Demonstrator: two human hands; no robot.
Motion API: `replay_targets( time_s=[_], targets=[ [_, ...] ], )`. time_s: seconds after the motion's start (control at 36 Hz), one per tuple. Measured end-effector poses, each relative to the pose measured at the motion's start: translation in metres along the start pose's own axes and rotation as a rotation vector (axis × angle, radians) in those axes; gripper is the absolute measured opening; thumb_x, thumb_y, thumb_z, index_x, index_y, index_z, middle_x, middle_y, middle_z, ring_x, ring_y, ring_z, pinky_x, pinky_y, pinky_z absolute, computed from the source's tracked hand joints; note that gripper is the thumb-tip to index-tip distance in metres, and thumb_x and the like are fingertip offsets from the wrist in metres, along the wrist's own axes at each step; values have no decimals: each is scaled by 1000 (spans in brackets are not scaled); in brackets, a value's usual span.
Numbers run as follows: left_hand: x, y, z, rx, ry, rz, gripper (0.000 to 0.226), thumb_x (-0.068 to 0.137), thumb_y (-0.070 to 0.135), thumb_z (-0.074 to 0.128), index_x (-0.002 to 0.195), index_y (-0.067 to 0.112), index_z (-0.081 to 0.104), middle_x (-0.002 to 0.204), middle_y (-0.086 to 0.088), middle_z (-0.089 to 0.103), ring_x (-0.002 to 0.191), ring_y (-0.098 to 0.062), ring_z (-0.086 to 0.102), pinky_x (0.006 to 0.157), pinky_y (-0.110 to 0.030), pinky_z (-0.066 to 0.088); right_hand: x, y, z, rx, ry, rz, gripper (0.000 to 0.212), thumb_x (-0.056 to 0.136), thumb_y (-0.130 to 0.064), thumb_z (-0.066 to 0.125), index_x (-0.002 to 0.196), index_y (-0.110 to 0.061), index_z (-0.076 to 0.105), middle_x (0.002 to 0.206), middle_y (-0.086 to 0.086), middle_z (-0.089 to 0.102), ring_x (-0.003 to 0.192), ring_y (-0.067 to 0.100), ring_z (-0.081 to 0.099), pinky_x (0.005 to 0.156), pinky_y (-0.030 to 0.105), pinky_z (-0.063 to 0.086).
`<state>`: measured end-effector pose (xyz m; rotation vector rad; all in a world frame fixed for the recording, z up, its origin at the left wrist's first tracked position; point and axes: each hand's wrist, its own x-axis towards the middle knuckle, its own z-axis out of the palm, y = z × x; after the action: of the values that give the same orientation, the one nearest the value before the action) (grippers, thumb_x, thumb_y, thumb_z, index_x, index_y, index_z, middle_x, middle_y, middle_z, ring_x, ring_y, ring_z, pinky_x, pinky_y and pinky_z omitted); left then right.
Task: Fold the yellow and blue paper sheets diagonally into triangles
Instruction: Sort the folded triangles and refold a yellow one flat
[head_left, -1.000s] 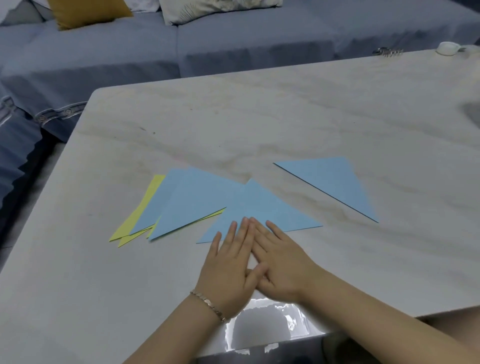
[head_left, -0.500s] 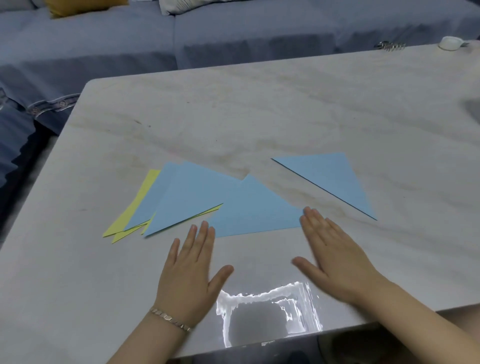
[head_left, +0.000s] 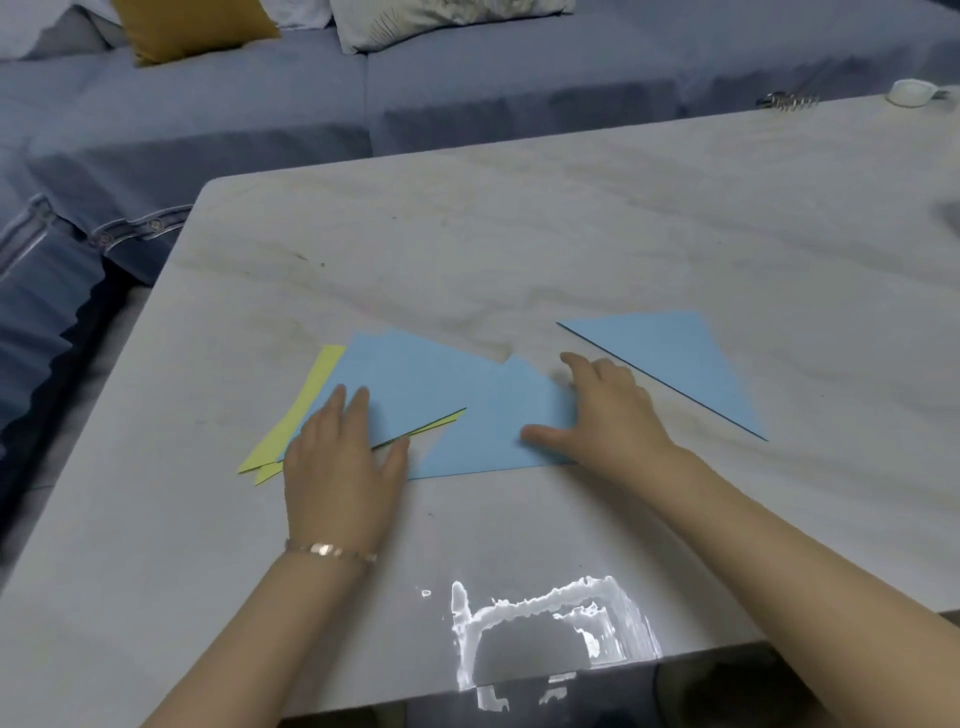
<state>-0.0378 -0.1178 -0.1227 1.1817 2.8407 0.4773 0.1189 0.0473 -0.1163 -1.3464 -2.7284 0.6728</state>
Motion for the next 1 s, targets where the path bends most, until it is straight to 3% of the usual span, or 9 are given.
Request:
replay_targets(
  time_s=[0.06, 0.14, 0.33, 0.44, 0.56, 0.69, 0.78, 0.86, 1.0],
  targets=[
    [12, 0, -3, -31, -81, -102, 70, 83, 35, 60, 139, 8, 29, 147, -15, 30, 131, -34, 33, 103, -43, 31, 10, -7, 7, -21, -60, 54, 93, 64, -55, 71, 137, -18, 25, 128, 10, 39, 120, 30, 34, 95, 38, 32],
    [21, -3, -1, 32, -130, -124, 75, 82, 37, 61, 141, 12, 23, 145, -12, 34, 129, -33, 34, 100, -40, 33, 14, -9, 15, -63, -58, 76, 87, 62, -51, 74, 129, -15, 33, 120, 9, 43, 112, 29, 38, 89, 36, 35],
    [22, -4, 7, 68, -105, -109, 65, 80, 32, 64, 135, 11, 36, 130, -13, 50, 118, -34, 44, 92, -40, 37, -6, 13, 15, 281, 51, -53, 15, 82, -27, 60, 82, -16, 50, 79, -1, 46, 78, 21, 47, 62, 30, 34],
    [19, -8, 13, 103, -52, -16, 53, 75, 22, 70, 121, 3, 51, 116, -19, 58, 102, -39, 53, 79, -43, 42, -11, 27, -3, 494, 304, -26, 12, 89, -21, 54, 80, -15, 50, 67, -8, 48, 64, 13, 44, 53, 22, 28],
    [16, -12, 20, 198, -9, 127, 48, 62, 14, 81, 102, -3, 60, 89, -22, 68, 70, -40, 62, 60, -40, 47, 3, 54, -30, 534, 526, 137, 15, 90, -18, 53, 100, -8, 54, 89, 3, 54, 80, 23, 50, 60, 20, 24],
    [15, -16, 25, 333, 92, 223, 54, 56, 14, 83, 103, -2, 62, 89, -22, 70, 47, -30, 60, 51, -33, 47, 17, 85, -37, 367, 471, 346, 46, 88, -26, 52, 129, -9, 39, 121, 18, 55, 109, 35, 50, 83, 39, 40],
    [14, -17, 26, 377, 174, 292, 50, 62, 8, 72, 110, 1, 56, 82, -14, 69, 53, -27, 60, 52, -30, 46, 13, 83, -29, 195, 462, 349, 59, 86, -21, 56, 137, -6, 30, 131, 23, 40, 122, 38, 32, 99, 48, 31],
    [13, -14, 17, 329, 166, 284, 55, 60, 2, 68, 113, 3, 55, 71, -10, 64, 57, -29, 58, 51, -31, 43, 3, 70, -18, 189, 464, 223, 52, 84, -14, 56, 133, -8, 38, 135, 21, 33, 126, 36, 25, 104, 44, 25],
    [5, 3, 1, -298, 9, 116, 37, 81, 2, 61, 117, 8, 57, 84, -3, 59, 83, -27, 57, 75, -31, 41, -8, 42, -4, 320, 365, -25, 40, 85, -11, 57, 124, -11, 49, 137, 12, 34, 131, 24, 23, 106, 28, 20]
  ],
)
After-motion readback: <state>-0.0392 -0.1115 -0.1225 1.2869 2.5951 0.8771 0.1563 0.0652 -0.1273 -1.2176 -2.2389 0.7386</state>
